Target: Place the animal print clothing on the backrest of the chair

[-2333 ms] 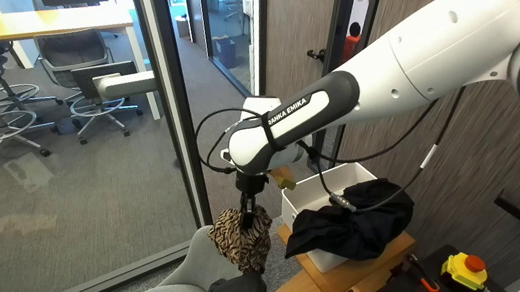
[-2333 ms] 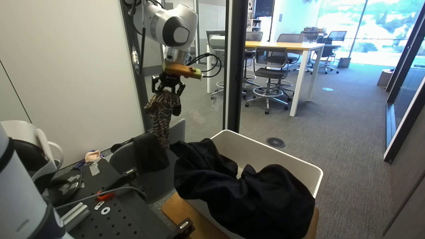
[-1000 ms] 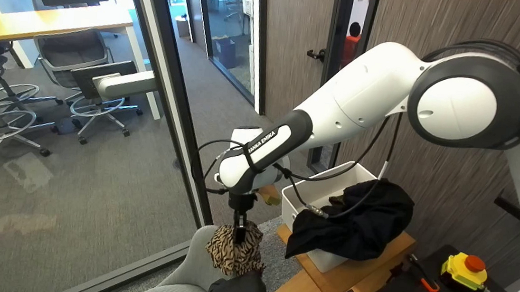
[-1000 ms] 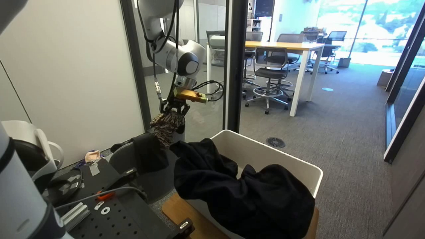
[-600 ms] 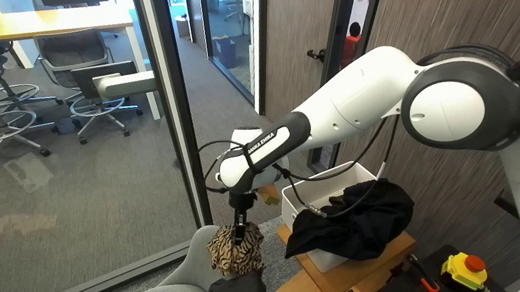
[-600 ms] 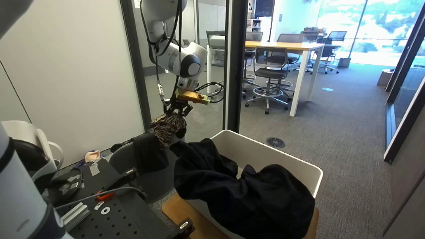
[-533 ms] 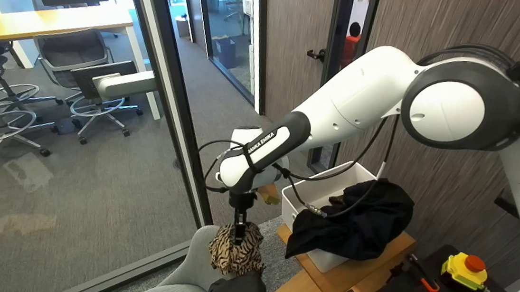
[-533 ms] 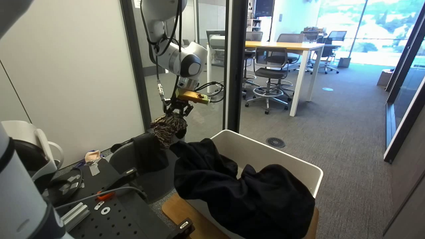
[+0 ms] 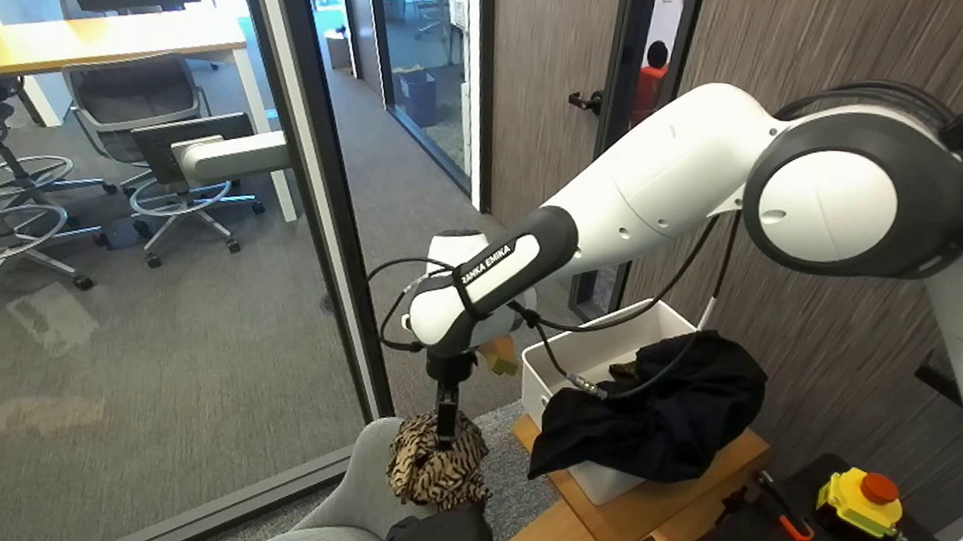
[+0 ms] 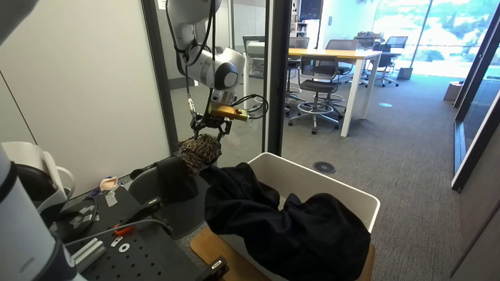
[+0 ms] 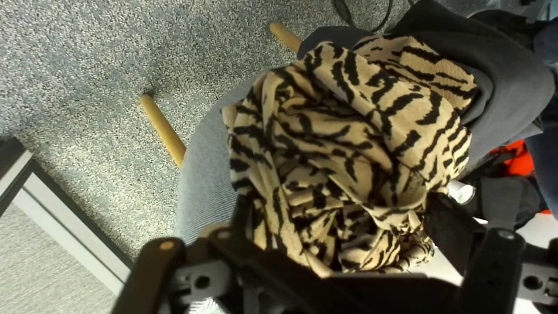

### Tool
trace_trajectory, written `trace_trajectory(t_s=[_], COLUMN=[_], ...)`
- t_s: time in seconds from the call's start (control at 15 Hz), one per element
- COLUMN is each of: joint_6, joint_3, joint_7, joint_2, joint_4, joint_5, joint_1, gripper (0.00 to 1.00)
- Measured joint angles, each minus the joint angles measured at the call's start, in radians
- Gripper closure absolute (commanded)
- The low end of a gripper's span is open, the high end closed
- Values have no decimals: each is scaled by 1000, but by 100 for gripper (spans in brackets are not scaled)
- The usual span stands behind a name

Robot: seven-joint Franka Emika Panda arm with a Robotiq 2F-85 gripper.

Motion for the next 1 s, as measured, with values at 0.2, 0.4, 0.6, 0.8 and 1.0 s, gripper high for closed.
trace_trajectory(t_s=[0.2,0.4,0.6,0.8,1.0], joint_6=[-5,-29,-69,-88,-133], joint_3=[-3,-4,-8,-18,-19], joint_7=[33,78,152,279,434], joint_2=[-15,-52,-128,-262,-431], joint_4=[-2,-15,-61,-162,-273], joint_5=[-32,-69,-108,-139,-143], joint_1=[0,1,5,14,17], gripper=[0,0,0,0,0])
